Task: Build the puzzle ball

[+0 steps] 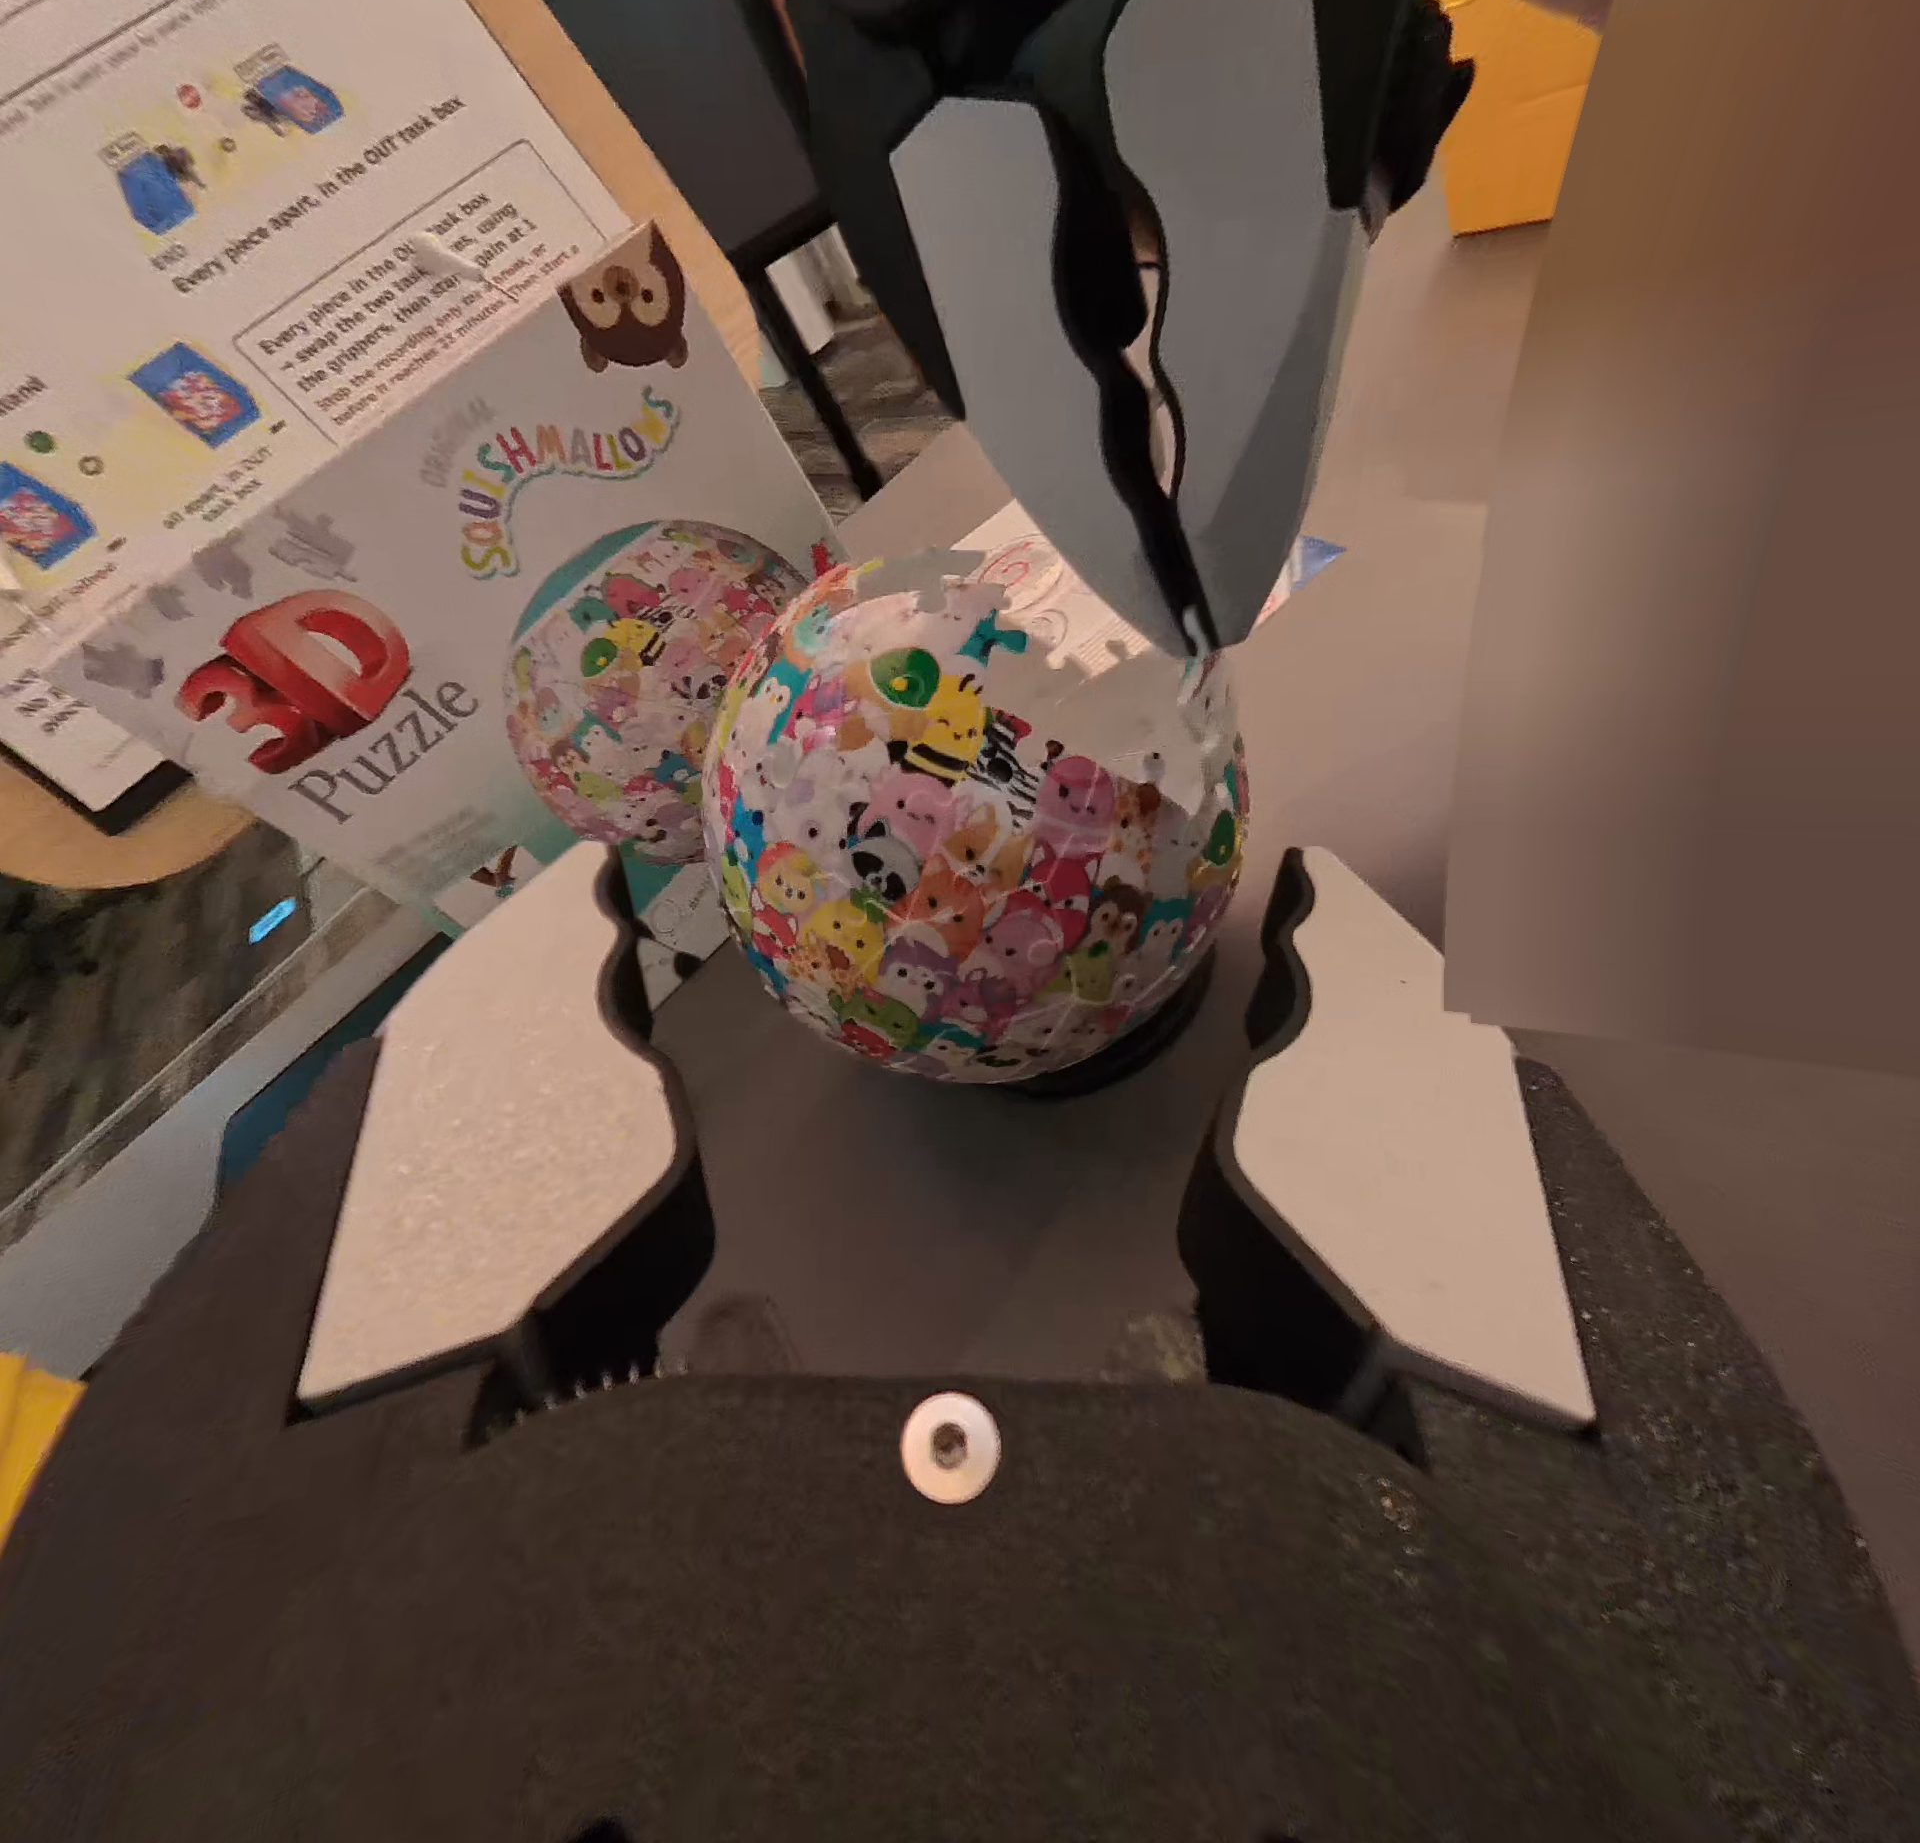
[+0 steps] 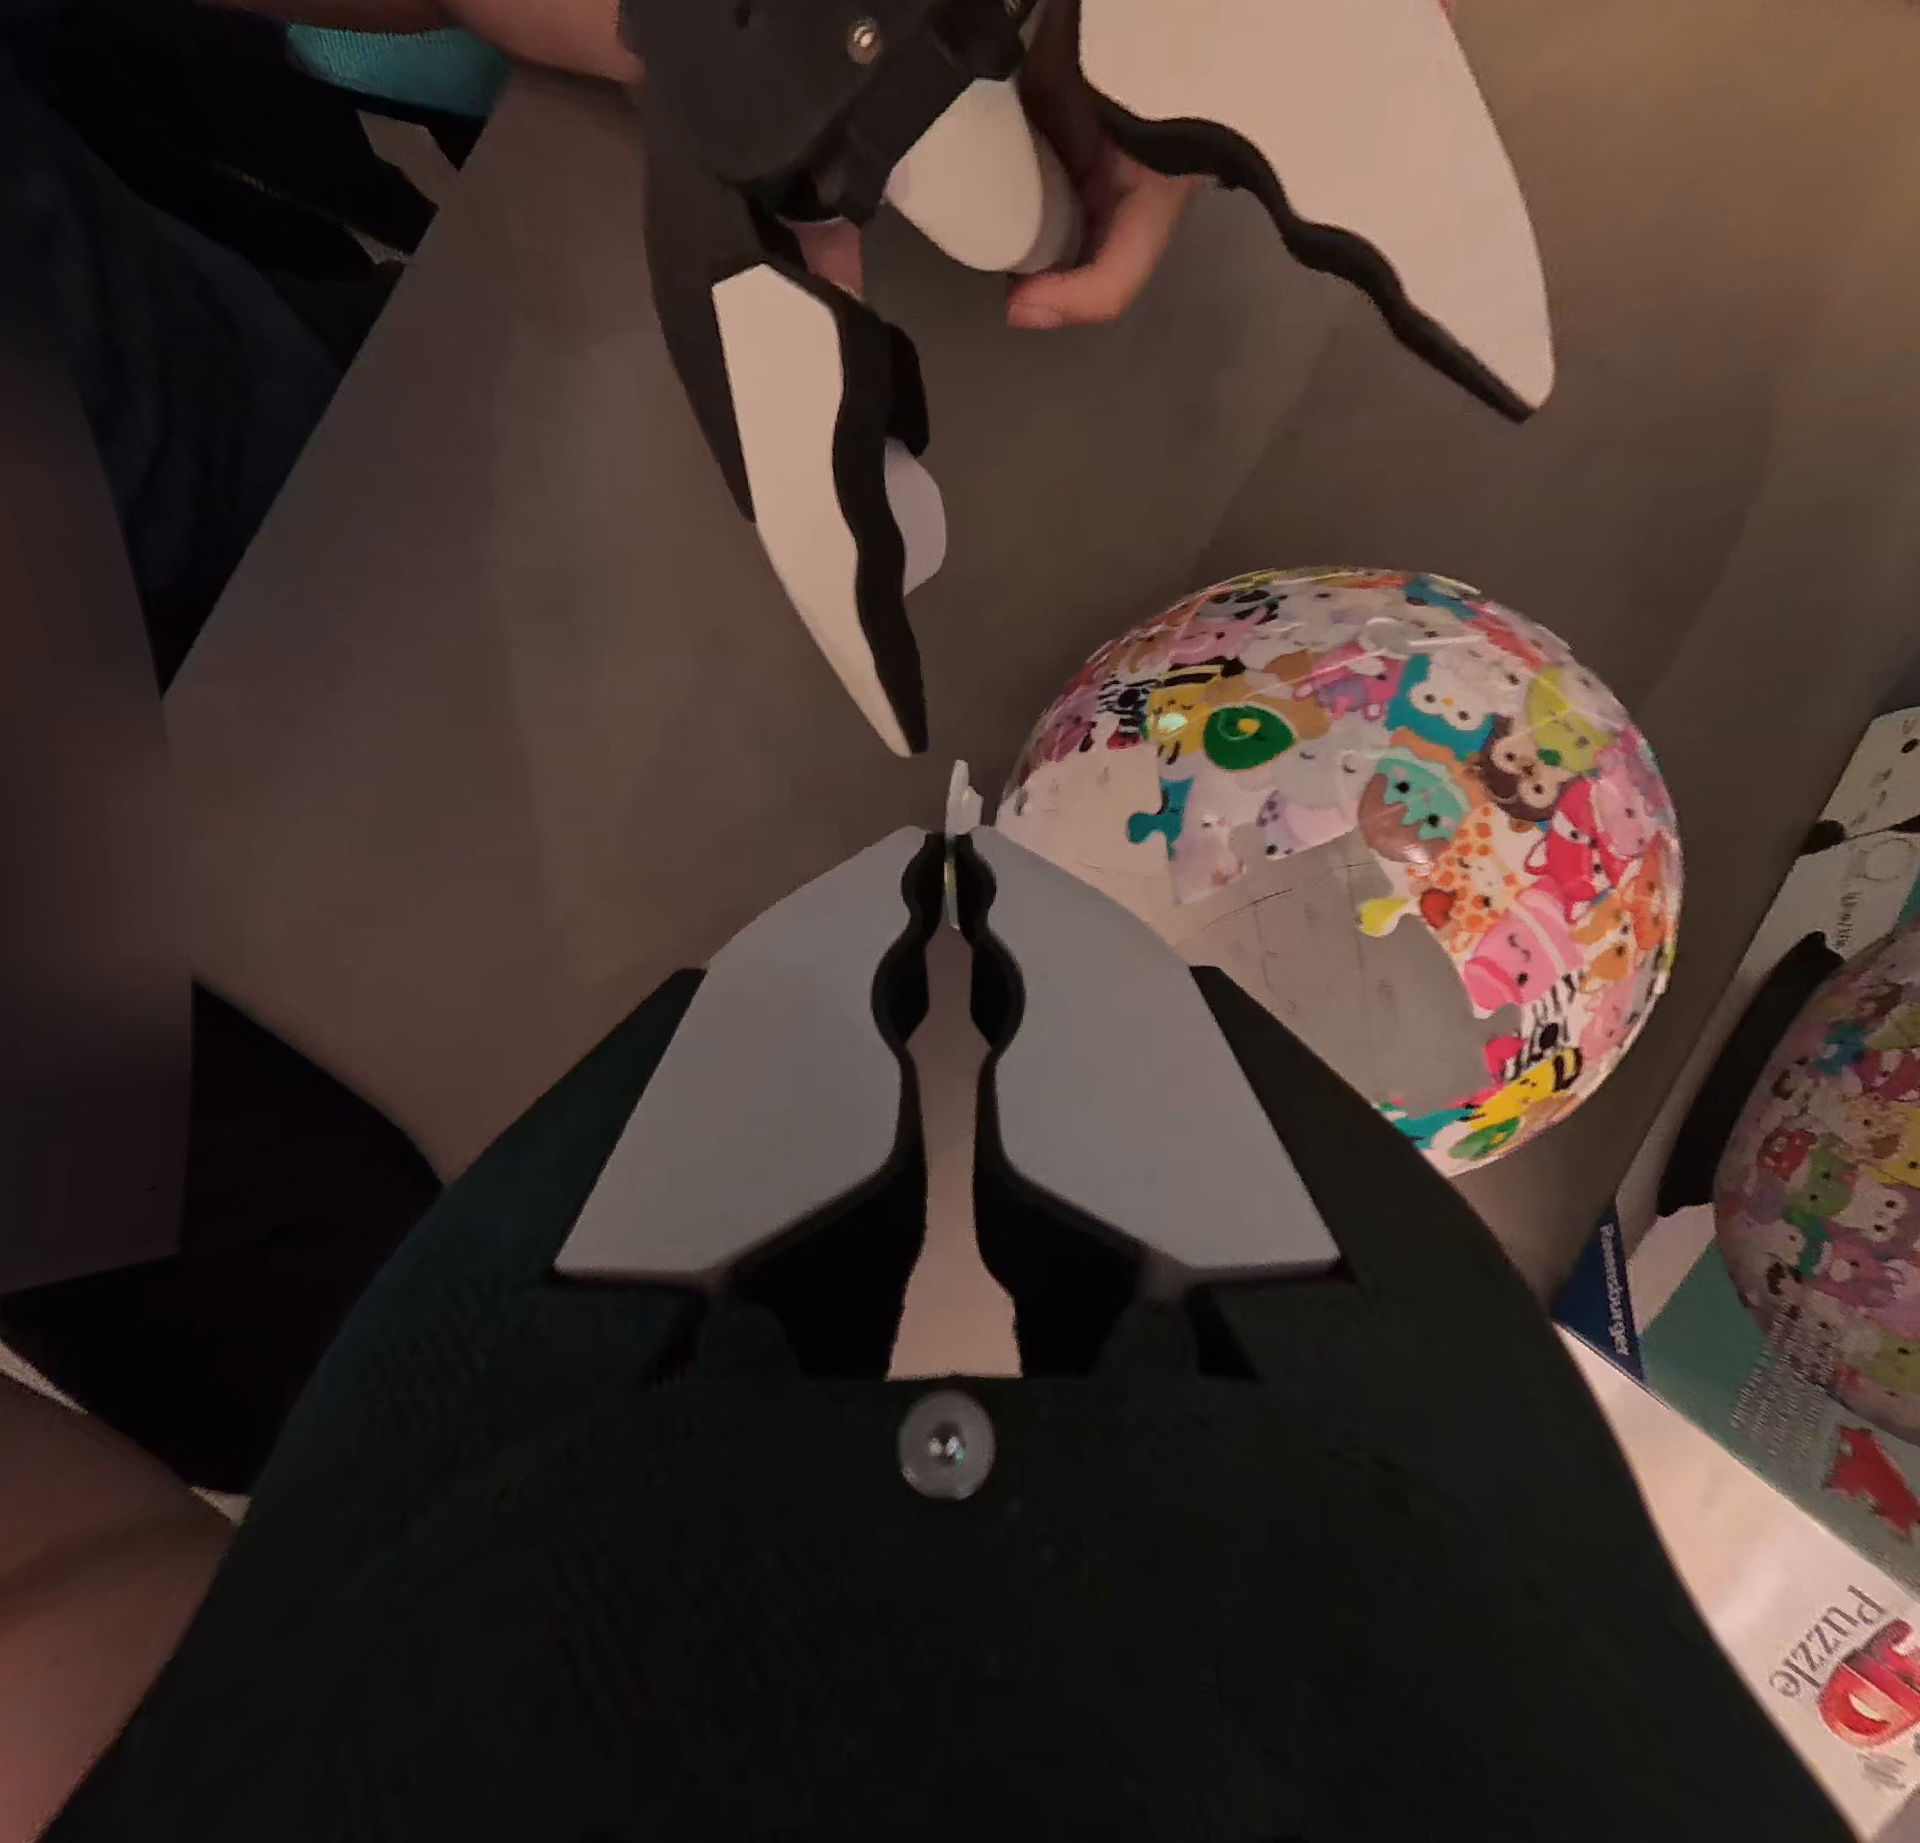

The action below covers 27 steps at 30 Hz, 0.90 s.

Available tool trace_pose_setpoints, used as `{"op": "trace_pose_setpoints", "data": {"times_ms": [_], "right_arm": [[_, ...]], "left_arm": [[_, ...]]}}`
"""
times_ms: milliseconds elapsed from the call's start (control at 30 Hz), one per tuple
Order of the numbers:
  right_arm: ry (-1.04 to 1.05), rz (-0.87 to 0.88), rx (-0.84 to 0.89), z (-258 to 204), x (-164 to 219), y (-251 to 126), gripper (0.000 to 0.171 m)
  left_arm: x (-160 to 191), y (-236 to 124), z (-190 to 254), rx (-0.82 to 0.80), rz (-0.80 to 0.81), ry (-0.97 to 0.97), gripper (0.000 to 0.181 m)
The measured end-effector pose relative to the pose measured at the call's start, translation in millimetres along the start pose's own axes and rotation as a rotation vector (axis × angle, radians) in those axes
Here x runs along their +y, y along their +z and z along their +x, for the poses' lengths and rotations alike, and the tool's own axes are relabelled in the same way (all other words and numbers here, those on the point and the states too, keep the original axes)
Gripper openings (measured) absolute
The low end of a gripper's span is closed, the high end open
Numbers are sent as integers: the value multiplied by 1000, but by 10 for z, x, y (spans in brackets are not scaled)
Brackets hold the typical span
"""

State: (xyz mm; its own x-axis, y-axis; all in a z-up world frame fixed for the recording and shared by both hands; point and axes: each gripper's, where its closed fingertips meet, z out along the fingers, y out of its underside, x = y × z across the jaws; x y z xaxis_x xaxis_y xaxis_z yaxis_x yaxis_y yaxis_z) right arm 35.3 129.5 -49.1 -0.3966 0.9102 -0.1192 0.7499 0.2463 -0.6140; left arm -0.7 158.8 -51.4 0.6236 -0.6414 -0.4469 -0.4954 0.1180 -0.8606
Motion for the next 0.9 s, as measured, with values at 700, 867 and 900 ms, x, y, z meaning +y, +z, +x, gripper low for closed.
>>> {"op": "trace_pose_setpoints", "data": {"times_ms": [700,867,900], "right_arm": [[-21,-81,9,73,38,30,4],[-7,-91,33,112,42,26,5],[-12,-91,32,108,40,27,5]], "left_arm": [[-42,100,-78,-169,-39,59,115],[-40,116,-86,-169,-39,56,114],[-45,115,-86,-169,-38,56,114]]}}
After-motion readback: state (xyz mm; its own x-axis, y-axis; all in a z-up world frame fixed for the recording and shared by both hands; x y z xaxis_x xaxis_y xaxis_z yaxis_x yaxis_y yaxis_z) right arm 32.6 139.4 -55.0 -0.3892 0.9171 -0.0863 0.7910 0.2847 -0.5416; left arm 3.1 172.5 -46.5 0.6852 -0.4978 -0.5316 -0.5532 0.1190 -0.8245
